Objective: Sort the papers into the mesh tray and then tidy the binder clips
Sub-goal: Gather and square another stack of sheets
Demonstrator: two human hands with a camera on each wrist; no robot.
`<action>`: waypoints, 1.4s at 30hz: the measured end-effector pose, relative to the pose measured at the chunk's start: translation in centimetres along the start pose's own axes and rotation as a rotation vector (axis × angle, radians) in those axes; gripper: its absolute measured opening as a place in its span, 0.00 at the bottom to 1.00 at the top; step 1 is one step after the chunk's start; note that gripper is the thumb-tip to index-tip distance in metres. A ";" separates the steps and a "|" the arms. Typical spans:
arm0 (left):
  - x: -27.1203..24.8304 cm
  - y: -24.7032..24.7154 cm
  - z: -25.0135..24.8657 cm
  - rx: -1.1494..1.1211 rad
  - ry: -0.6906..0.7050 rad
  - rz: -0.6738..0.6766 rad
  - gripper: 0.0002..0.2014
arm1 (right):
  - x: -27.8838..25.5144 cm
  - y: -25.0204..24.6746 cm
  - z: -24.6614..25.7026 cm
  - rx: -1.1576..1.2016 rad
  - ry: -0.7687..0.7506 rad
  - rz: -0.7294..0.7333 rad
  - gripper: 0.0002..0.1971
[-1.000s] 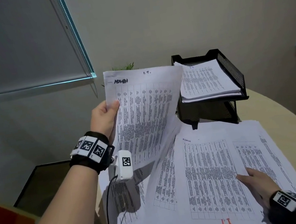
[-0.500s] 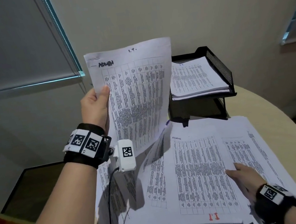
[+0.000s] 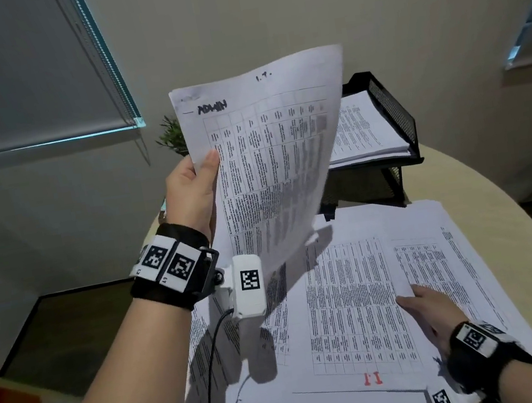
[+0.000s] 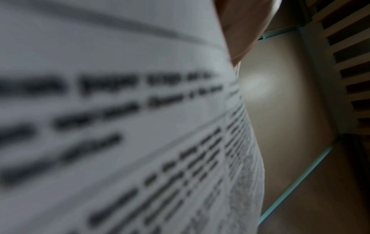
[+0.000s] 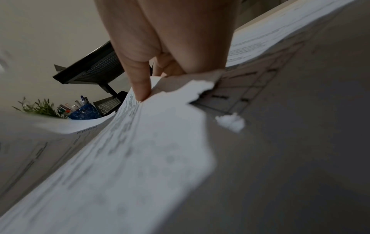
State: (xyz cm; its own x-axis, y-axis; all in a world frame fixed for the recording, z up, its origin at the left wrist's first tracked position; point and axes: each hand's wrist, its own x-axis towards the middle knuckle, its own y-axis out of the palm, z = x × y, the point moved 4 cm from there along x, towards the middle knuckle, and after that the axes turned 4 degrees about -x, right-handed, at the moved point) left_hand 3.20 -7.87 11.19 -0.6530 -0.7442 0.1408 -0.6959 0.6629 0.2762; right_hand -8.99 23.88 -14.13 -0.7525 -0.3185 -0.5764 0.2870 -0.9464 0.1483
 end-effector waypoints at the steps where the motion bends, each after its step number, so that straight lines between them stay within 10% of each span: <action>1: 0.0 0.3 0.0 -0.006 -0.011 0.006 0.06 | 0.1 0.0 0.0 0.006 -0.001 -0.009 0.20; 7: -0.8 1.2 5.1 0.028 -0.193 0.059 0.09 | 0.3 -0.7 -0.7 0.081 0.021 -0.068 0.34; 16: -4.4 -0.6 16.2 0.346 -0.593 0.041 0.17 | -0.4 -0.4 0.3 -0.077 0.044 -0.104 0.28; 25: -4.3 -0.8 20.4 0.831 -0.741 0.332 0.11 | -0.8 0.1 1.5 -0.245 0.012 0.003 0.36; 28: -4.9 0.3 20.1 0.919 -0.717 0.459 0.05 | -1.6 1.1 2.8 -0.433 -0.024 0.089 0.16; 32: -5.7 0.9 20.2 0.815 -0.746 0.503 0.20 | -2.0 2.5 3.5 -0.661 -0.067 0.140 0.22; 38: -5.1 -1.6 21.5 0.377 -0.865 0.187 0.44 | -2.7 2.6 4.7 -0.453 -0.127 0.172 0.16; 42: -4.4 -2.8 21.9 0.160 -0.879 0.231 0.50 | -3.3 3.1 6.5 -0.272 -0.184 0.203 0.18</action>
State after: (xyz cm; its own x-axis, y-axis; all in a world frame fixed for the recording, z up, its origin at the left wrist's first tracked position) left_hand 1.44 -4.68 -11.03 -0.7273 -0.3056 -0.6145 -0.5106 0.8392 0.1870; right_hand -9.43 21.69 -6.58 -0.7507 -0.5259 -0.3999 0.5695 -0.8219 0.0119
